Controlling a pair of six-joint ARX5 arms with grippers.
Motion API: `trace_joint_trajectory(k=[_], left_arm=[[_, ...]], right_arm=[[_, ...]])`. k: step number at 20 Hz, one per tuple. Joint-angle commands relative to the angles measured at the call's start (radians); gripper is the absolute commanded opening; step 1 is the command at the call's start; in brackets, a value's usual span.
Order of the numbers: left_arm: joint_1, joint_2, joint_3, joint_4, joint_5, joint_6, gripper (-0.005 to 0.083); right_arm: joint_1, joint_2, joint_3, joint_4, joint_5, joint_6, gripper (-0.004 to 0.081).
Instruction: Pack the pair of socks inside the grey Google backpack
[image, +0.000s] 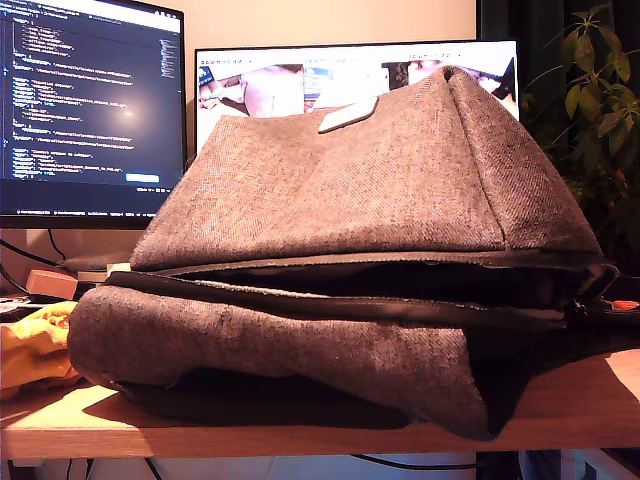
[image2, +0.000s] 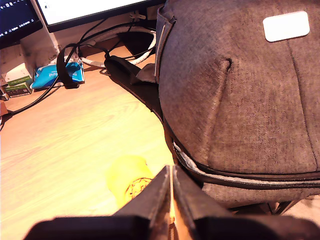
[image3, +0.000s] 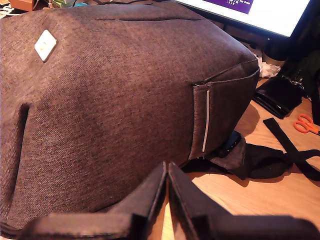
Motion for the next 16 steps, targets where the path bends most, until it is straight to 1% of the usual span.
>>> trace_joint_trajectory(k=[1, 5, 7, 8, 10, 11, 12, 14, 15, 16], left_arm=[[0.002, 0.003, -0.006, -0.078, 0.046, -0.003, -0.0021], [0.002, 0.003, -0.006, -0.077, 0.046, -0.003, -0.0021], [0.002, 0.006, -0.006, -0.035, 0.050, -0.004, -0.0021], [0.001, 0.021, -0.006, 0.011, 0.068, -0.003, -0.0021], [0.000, 0.058, -0.006, 0.103, 0.148, -0.002, -0.0020], [-0.003, 0.084, -0.006, 0.146, 0.179, -0.002, 0.0015], [-0.007, 0.119, -0.006, 0.198, 0.202, 0.005, 0.0115], [-0.019, 0.197, -0.006, 0.320, 0.235, 0.032, 0.0419], [-0.027, 0.240, -0.004, 0.380, 0.238, 0.034, 0.0510], [-0.036, 0.284, 0.001, 0.425, 0.247, 0.034, 0.0527]], right_arm=[[-0.001, 0.002, -0.005, -0.073, -0.003, -0.003, -0.0012], [-0.001, 0.002, -0.005, -0.073, -0.003, -0.003, -0.0012], [-0.001, 0.002, -0.005, -0.071, -0.005, -0.003, -0.0012], [-0.001, 0.002, -0.005, -0.063, -0.008, -0.003, -0.0012], [-0.001, 0.005, -0.005, -0.029, -0.033, -0.003, -0.0012], [-0.001, 0.008, -0.005, -0.011, -0.048, -0.003, -0.0012], [-0.001, 0.014, -0.005, 0.004, -0.065, -0.003, -0.0012], [0.001, 0.032, -0.005, 0.026, -0.095, -0.003, -0.0012], [0.001, 0.043, -0.005, 0.029, -0.119, -0.003, -0.0012], [0.001, 0.055, -0.005, 0.028, -0.144, -0.003, -0.0012]])
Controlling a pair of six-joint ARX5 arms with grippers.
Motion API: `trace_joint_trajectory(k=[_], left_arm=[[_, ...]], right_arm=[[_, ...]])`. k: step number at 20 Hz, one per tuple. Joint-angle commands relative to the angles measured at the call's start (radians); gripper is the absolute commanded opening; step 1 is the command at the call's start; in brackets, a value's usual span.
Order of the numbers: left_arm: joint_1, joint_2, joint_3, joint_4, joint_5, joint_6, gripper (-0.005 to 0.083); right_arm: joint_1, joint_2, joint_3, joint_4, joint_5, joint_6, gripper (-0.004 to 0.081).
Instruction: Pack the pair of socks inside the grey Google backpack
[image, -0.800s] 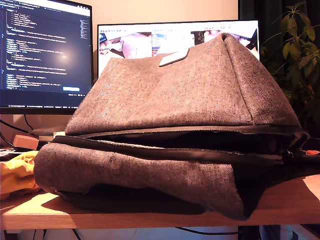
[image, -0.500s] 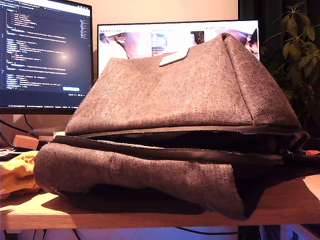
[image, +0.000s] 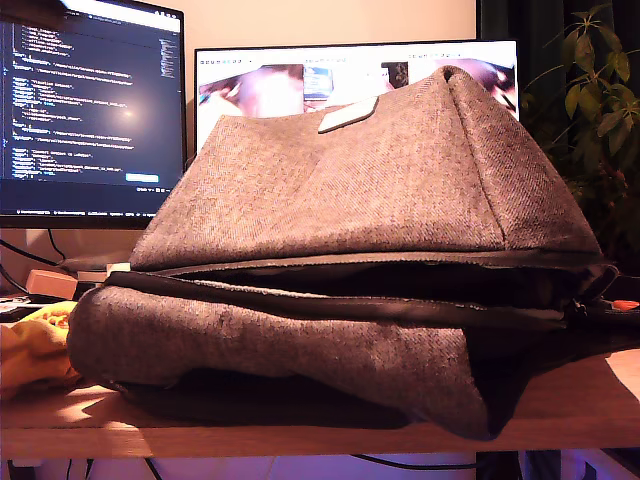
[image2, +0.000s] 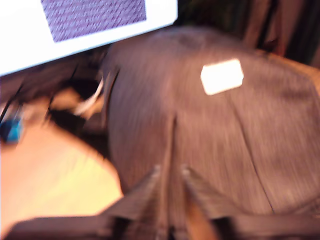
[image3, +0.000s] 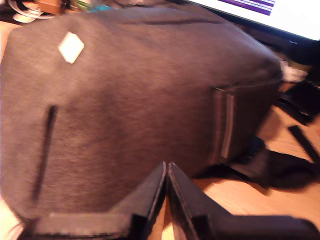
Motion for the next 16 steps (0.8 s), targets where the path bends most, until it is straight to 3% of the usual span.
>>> trace_joint_trajectory(k=[1, 8, 14, 15, 16], left_arm=[[-0.016, 0.071, 0.007, 0.065, 0.021, 0.011, 0.0527], [-0.071, 0.372, 0.082, 0.233, -0.023, 0.085, 0.0536], [-0.092, 0.542, 0.160, 0.213, 0.028, 0.085, 0.0531], [-0.098, 0.557, 0.169, 0.212, 0.027, 0.085, 0.0490], [-0.103, 0.566, 0.175, 0.212, 0.028, 0.086, 0.0373]], right_arm=[[0.000, 0.030, -0.005, 0.008, -0.031, 0.000, -0.0012], [0.000, 0.100, -0.005, 0.043, -0.047, -0.008, -0.0012], [0.000, 0.106, -0.005, 0.078, -0.053, -0.034, -0.0012], [0.000, 0.106, -0.005, 0.080, -0.055, -0.034, -0.0012], [0.000, 0.106, -0.005, 0.080, -0.059, -0.035, -0.0012]])
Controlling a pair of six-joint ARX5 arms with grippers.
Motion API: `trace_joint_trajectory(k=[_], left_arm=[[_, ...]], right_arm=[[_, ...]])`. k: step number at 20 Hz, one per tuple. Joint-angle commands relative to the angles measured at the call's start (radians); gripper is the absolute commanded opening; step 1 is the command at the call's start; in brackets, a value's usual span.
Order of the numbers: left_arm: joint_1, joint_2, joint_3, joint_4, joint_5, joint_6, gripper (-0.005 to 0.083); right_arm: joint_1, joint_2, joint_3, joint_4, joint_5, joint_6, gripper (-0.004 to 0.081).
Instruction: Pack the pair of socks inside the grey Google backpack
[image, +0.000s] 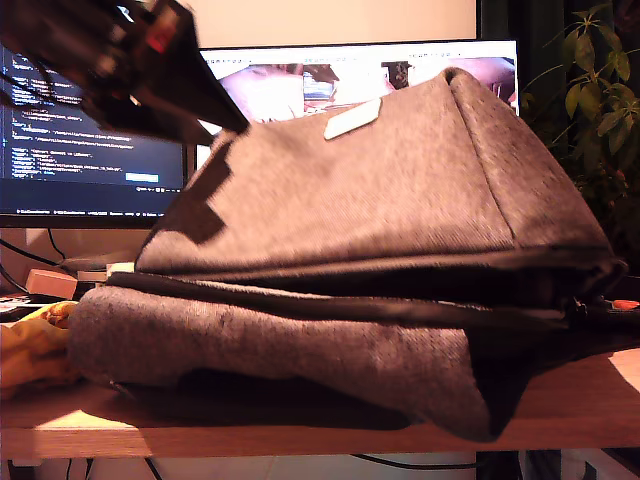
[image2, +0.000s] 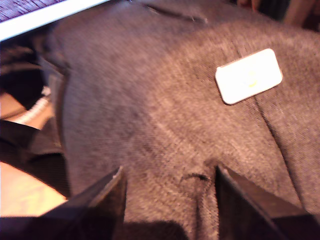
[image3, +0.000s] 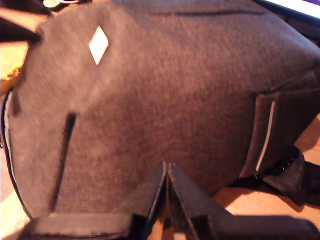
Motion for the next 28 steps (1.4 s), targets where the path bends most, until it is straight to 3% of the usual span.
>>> trace_joint_trajectory(k=[1, 2, 3, 5, 9, 11, 13, 14, 16, 17, 18, 28], left_arm=[[-0.017, 0.025, 0.023, 0.004, 0.004, 0.006, 0.0193], [-0.023, 0.025, 0.037, 0.006, 0.004, 0.006, 0.0015], [-0.029, 0.025, 0.061, 0.009, 0.004, 0.061, -0.0010], [-0.035, 0.025, 0.130, 0.002, 0.008, 0.066, -0.0024], [-0.037, 0.025, 0.269, -0.058, 0.011, 0.068, -0.0024], [-0.040, 0.025, 0.294, -0.099, 0.018, 0.068, -0.0024], [-0.040, 0.025, 0.295, -0.229, 0.019, 0.064, -0.0003], [-0.040, 0.025, 0.295, -0.308, -0.001, 0.064, 0.0139], [-0.040, 0.025, 0.295, -0.420, -0.032, 0.064, 0.0665], [-0.040, 0.024, 0.296, -0.462, -0.039, 0.064, 0.0811], [-0.042, 0.024, 0.297, -0.499, -0.051, -0.014, 0.0763], [-0.102, 0.208, 0.296, -0.407, -0.165, -0.012, 0.0765]], right_arm=[[0.000, 0.005, -0.005, 0.008, -0.020, -0.013, -0.0012], [0.000, 0.005, -0.005, 0.002, -0.061, -0.026, -0.0012], [0.003, 0.005, -0.005, -0.011, -0.108, -0.047, -0.0012], [0.035, 0.005, -0.005, -0.048, -0.167, -0.155, -0.0012], [0.148, 0.006, -0.005, -0.066, -0.163, -0.294, -0.0012], [0.193, 0.021, -0.005, -0.079, -0.180, -0.283, -0.0010], [0.211, 0.034, -0.005, -0.091, -0.167, -0.281, -0.0004], [0.211, 0.038, -0.005, -0.091, -0.150, -0.282, -0.0004], [0.209, 0.038, -0.005, -0.085, -0.116, -0.283, -0.0005], [0.209, 0.038, -0.005, -0.076, -0.100, -0.285, -0.0005], [0.209, 0.038, -0.005, -0.063, -0.088, -0.286, -0.0005], [0.209, 0.051, -0.005, -0.052, -0.083, -0.286, -0.0005]])
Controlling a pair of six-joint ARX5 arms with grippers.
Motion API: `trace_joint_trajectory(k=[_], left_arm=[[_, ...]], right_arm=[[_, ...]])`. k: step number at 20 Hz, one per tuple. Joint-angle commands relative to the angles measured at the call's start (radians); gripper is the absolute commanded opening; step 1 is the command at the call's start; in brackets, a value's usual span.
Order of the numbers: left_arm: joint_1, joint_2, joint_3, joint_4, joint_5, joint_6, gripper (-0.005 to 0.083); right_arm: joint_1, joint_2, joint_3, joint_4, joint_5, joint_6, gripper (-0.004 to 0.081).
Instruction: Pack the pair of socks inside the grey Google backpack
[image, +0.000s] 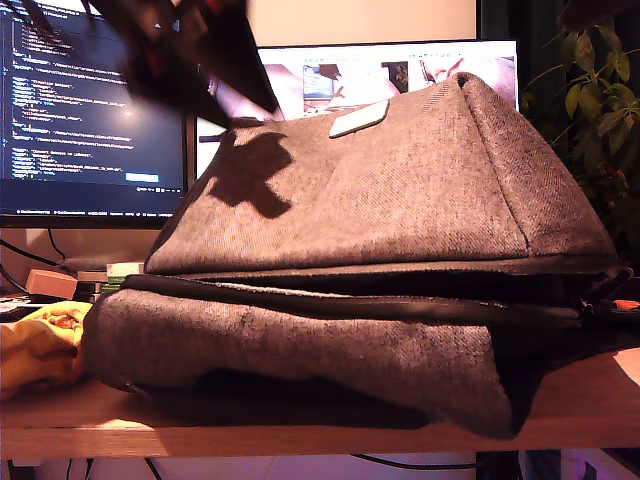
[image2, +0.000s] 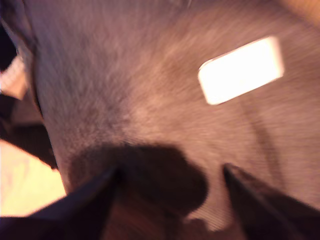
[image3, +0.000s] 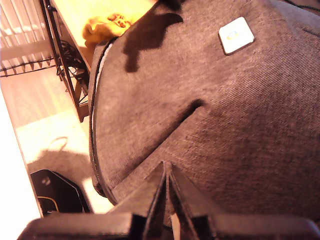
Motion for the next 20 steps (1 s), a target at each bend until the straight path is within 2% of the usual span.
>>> trace_joint_trajectory(k=[1, 2, 3, 4, 5, 6, 7, 9, 11, 14, 16, 18, 20], left_arm=[[-0.005, 0.058, -0.017, 0.002, -0.031, -0.014, 0.0762], [-0.005, 0.081, -0.017, -0.003, -0.048, -0.014, 0.0729], [-0.005, 0.099, -0.017, -0.010, -0.054, -0.024, 0.0604], [-0.005, 0.108, -0.017, -0.017, -0.053, -0.024, 0.0372], [-0.005, 0.109, -0.017, -0.022, -0.037, -0.023, 0.0075], [-0.007, 0.107, -0.016, -0.017, -0.018, -0.024, -0.0002], [-0.008, 0.100, -0.013, -0.013, -0.002, -0.023, -0.0030], [-0.010, 0.089, 0.018, -0.033, 0.024, -0.024, -0.0022], [-0.010, 0.081, 0.080, -0.076, 0.039, -0.032, -0.0022], [-0.009, 0.081, 0.198, -0.137, 0.093, -0.053, -0.0022], [-0.009, 0.081, 0.248, -0.138, 0.124, -0.063, -0.0022], [-0.010, 0.081, 0.280, -0.137, 0.153, -0.076, -0.0022], [-0.009, 0.081, 0.294, -0.121, 0.177, -0.089, -0.0022]], right_arm=[[-0.001, 0.002, -0.005, 0.006, -0.004, 0.001, -0.0005], [-0.001, 0.002, -0.005, 0.007, -0.004, 0.001, -0.0005], [-0.001, 0.002, -0.005, 0.007, -0.005, 0.001, -0.0005], [-0.001, 0.002, -0.005, 0.007, -0.008, 0.001, -0.0005], [-0.001, 0.002, -0.005, 0.007, -0.009, 0.003, -0.0005], [-0.001, 0.002, -0.005, 0.007, -0.020, 0.008, -0.0004], [-0.001, 0.002, -0.005, 0.008, -0.040, 0.031, 0.0004], [0.000, 0.007, -0.005, 0.006, -0.088, 0.082, 0.0021], [0.014, 0.008, -0.005, 0.011, -0.100, 0.083, 0.0092], [0.050, 0.008, -0.005, 0.014, -0.087, 0.075, 0.0193], [0.086, 0.008, -0.005, 0.006, -0.076, 0.018, 0.0260], [0.129, 0.013, -0.005, 0.009, -0.036, -0.028, 0.0382], [0.172, 0.039, -0.005, 0.007, 0.005, -0.061, 0.0409]])
